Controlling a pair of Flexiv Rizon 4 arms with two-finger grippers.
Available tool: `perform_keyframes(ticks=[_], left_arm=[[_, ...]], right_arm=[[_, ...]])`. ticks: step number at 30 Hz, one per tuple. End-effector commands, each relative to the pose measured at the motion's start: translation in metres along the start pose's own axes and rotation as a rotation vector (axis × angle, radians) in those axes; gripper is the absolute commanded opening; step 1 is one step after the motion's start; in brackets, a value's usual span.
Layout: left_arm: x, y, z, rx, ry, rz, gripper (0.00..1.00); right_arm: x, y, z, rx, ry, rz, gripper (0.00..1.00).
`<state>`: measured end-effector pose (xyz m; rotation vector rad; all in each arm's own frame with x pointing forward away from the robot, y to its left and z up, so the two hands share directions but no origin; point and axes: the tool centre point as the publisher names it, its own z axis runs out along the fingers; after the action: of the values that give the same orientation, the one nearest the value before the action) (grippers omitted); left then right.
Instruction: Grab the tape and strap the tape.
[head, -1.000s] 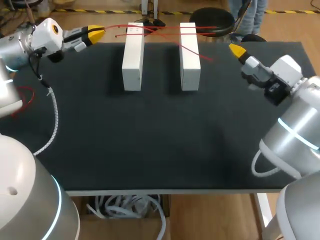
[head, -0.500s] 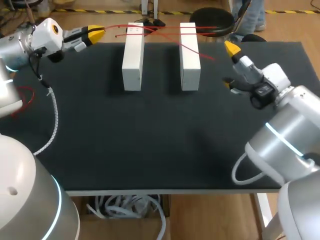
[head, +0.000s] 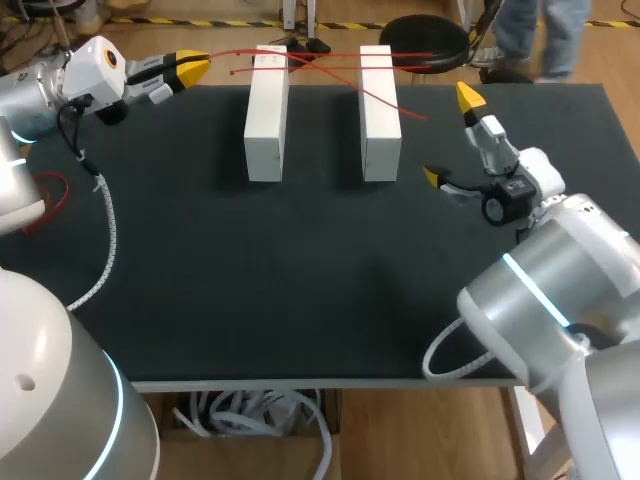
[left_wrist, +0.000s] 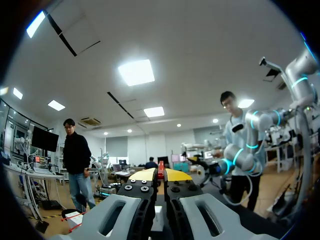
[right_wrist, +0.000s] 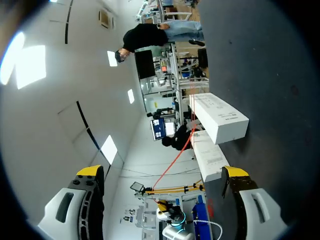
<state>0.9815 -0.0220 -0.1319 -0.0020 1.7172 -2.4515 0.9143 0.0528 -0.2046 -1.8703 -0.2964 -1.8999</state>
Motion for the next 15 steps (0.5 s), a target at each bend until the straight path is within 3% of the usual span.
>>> perform_keyframes(ticks=[1,15], left_arm=[[0.000,0.001,0.000,0.001,0.000,0.001,0.00],[0.000,0.001,0.000,0.001,0.000,0.001,0.00]], right_arm=[[-0.001,-0.006,0.004,-0.278,0.013,0.004,1.00],[0.002,-0.008,0.041,-0.263,0.021,0.000,1.00]])
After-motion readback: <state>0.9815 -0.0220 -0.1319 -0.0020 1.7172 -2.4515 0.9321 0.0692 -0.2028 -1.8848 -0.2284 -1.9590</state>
